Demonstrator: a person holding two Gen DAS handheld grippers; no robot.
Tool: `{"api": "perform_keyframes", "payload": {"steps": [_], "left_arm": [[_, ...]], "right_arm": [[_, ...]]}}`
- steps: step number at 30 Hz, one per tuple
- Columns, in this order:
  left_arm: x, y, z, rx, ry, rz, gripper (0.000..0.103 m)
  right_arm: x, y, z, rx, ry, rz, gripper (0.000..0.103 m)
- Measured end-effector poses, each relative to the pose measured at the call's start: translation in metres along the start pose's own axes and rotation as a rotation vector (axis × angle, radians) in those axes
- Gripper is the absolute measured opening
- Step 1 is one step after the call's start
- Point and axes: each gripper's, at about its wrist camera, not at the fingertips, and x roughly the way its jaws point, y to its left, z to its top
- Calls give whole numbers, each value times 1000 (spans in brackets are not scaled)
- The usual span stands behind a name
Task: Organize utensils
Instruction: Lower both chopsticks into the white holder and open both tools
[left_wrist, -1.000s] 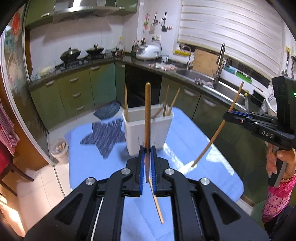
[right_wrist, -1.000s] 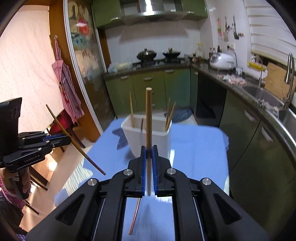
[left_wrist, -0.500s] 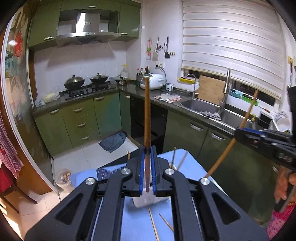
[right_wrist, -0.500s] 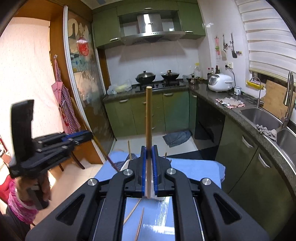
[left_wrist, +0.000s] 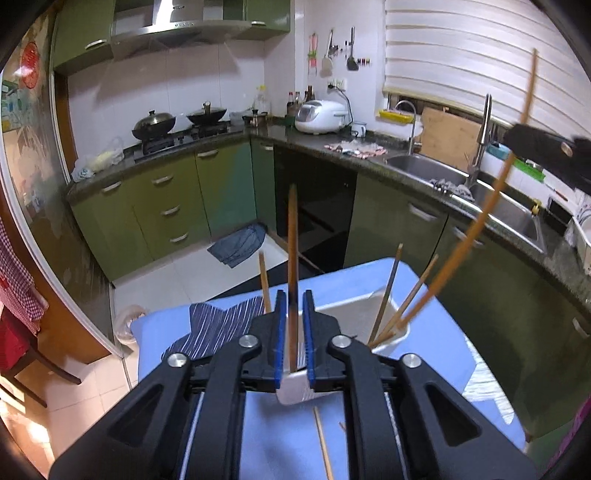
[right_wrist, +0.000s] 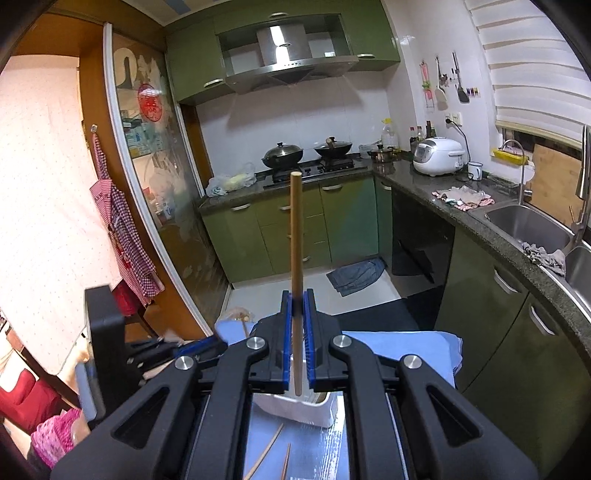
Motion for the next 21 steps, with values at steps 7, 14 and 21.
{"api": "perform_keyframes", "payload": {"steps": [7,14,21], "left_arm": [[-25,6,-21,-7,-13,-18,42],[-57,1,-53,0,1,-61,53],[-70,-2,-91,-8,54,-80,63]], "right_arm": [[41,-10,-6,23,16,-32,7],[69,-8,-37,-3,55,-50,7],[95,-9,-73,-28,110,-68,7]]}}
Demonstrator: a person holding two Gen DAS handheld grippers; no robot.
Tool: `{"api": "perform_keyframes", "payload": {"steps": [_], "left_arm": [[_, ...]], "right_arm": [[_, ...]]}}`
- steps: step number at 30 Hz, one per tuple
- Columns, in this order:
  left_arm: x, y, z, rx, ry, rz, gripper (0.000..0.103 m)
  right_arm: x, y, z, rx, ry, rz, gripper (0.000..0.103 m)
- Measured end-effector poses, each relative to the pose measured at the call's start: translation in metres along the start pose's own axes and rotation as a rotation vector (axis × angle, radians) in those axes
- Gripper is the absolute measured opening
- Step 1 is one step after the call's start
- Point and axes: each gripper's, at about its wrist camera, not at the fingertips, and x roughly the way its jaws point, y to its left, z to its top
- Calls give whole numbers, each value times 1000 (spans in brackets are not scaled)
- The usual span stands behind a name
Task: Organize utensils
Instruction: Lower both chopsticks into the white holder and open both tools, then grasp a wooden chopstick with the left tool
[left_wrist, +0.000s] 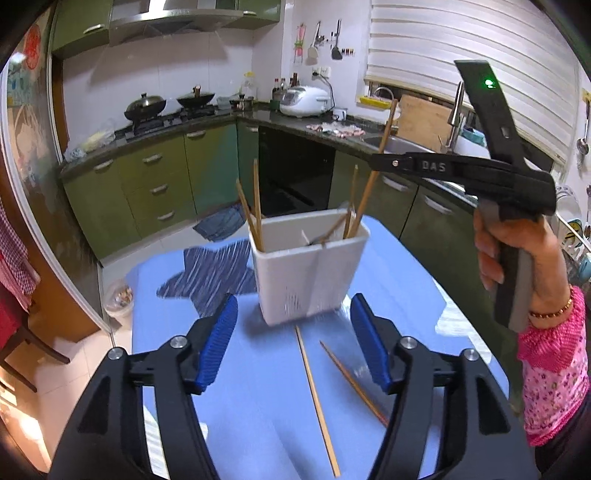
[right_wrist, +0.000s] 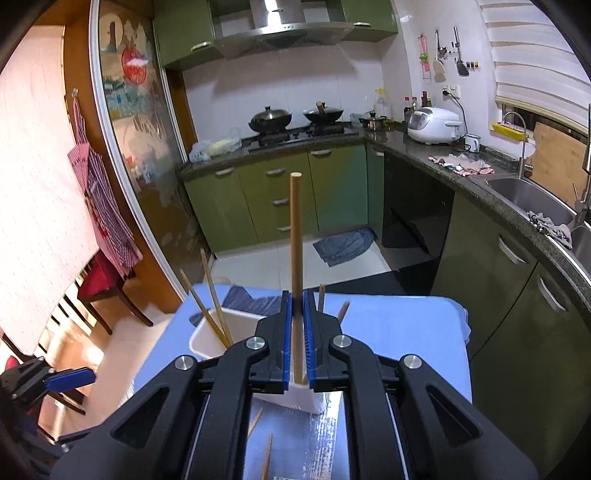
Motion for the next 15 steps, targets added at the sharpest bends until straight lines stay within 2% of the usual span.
{"api": "perform_keyframes", "payload": {"steps": [4,7,12,15], "left_arm": [[1,-1,-13,-2,27,10,73],[8,-1,-20,-7,68,1,78],[28,-8,-32,0,149,-6,79],[43,-13,-42,-4,196,-21,79]], "right_arm": [[5,6,-11,-28,9,-22,9],[-9,9,-17,-35,-17,-35,10],[-59,10,-41,-39,-76,-47,21],[-77,3,-74,-36,-62,-58,21]]}}
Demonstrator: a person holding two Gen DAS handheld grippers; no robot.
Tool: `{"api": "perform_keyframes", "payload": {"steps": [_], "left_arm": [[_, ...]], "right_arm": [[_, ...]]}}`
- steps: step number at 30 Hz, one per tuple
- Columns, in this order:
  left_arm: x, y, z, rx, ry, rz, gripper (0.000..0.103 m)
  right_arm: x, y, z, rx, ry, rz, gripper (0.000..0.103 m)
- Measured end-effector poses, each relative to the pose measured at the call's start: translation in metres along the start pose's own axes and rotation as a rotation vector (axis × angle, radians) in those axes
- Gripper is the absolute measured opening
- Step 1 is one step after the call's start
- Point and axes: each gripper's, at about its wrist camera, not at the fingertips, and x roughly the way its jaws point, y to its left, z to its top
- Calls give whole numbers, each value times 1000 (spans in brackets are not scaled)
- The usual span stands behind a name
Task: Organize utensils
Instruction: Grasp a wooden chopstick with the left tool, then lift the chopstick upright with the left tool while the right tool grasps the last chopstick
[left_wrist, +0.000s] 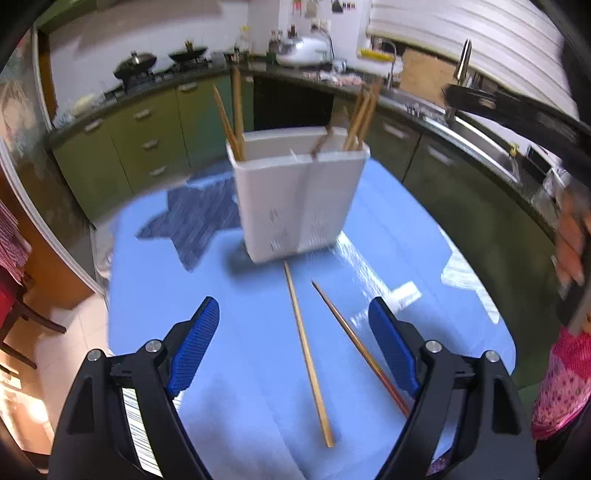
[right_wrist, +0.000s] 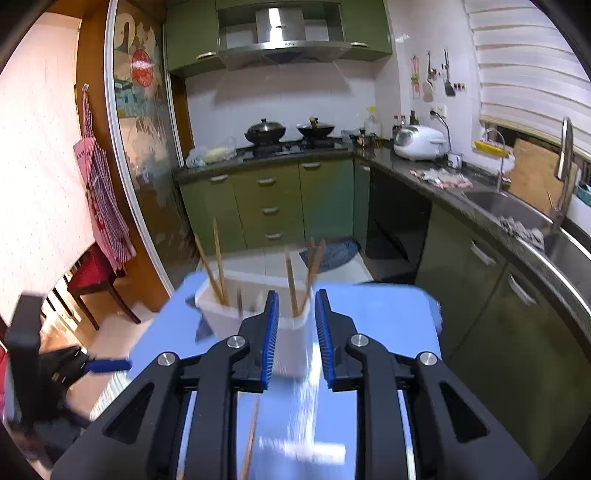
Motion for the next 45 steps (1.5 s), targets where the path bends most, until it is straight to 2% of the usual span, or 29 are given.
{"api": "perform_keyframes", "payload": {"steps": [6,8,10,12,14,16,20,24,30,37,45], "left_arm": [[50,-8,-11,-21,106,13,78],[68,-8,-13,-34,150,16,68],[85,-7,-16,-61,208,-15,64],[95,-9,-17,-67,240,-15,59],[105,-11,-17,-64,259,-8,49],[111,-13,-17,-59,274,-2,49],[125,-15,-19,-62,315,0,29],[134,-14,-21,-67,343,14,27],[141,-13,-18,-62,362,42,14],[145,-10,-12,-54,388,61,9],[147,-10,-9,-54,378,55,7]], "right_arm": [[-5,-17,-66,15,95,-32,21],[-1,-24,-79,23,130,-41,22],[0,-31,-89,34,148,-45,28],[2,-37,-93,39,157,-47,28],[1,-40,-98,46,158,-45,28],[2,-39,-99,47,163,-38,28],[8,-31,-89,40,173,-30,28],[11,-27,-84,36,176,-22,28],[14,-26,-83,39,184,-10,28],[17,-28,-83,43,197,-6,28],[22,-25,-86,38,220,2,28]]}}
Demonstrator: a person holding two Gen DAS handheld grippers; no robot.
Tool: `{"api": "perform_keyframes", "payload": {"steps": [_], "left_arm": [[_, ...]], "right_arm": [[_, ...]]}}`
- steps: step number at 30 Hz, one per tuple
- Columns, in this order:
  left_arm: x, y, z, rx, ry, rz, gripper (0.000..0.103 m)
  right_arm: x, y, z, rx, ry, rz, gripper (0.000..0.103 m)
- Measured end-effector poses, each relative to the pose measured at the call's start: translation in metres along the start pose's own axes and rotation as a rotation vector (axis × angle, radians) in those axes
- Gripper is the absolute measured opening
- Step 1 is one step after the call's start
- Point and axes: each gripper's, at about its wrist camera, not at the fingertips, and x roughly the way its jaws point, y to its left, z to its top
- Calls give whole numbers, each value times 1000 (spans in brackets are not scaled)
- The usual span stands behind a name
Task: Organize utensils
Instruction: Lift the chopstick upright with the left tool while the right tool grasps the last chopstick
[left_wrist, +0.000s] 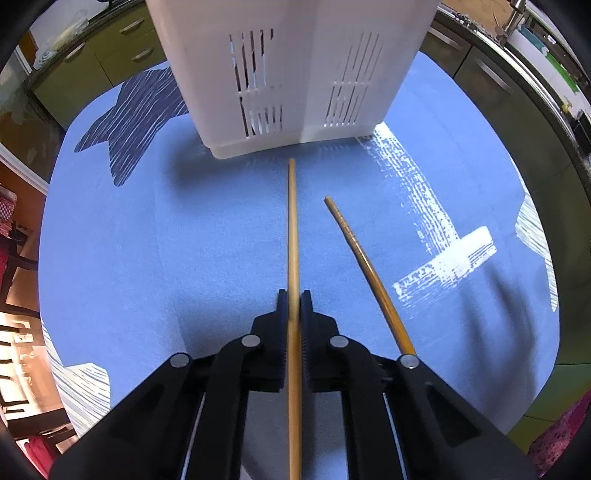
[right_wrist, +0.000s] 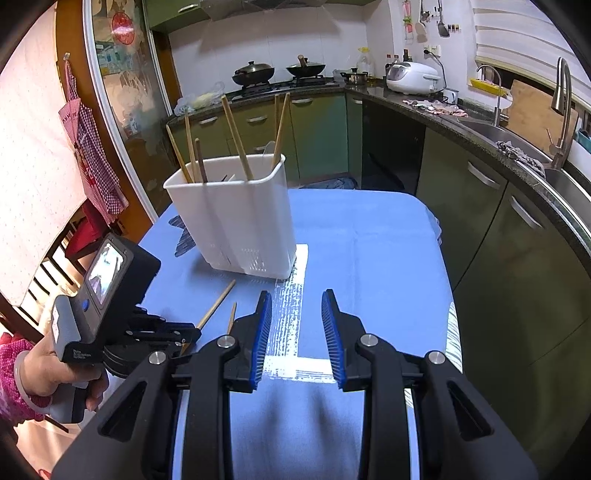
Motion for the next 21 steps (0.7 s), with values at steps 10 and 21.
{"api": "perform_keyframes", "payload": {"steps": [10,21], "left_arm": [[-44,8,-14,21,-118,-12,7],[-132,21,-47,28,-311,-27,7]], "right_arm": [[10,2,-3,-8,36,0,35],[44,11,-10,-36,175,41,35]]}}
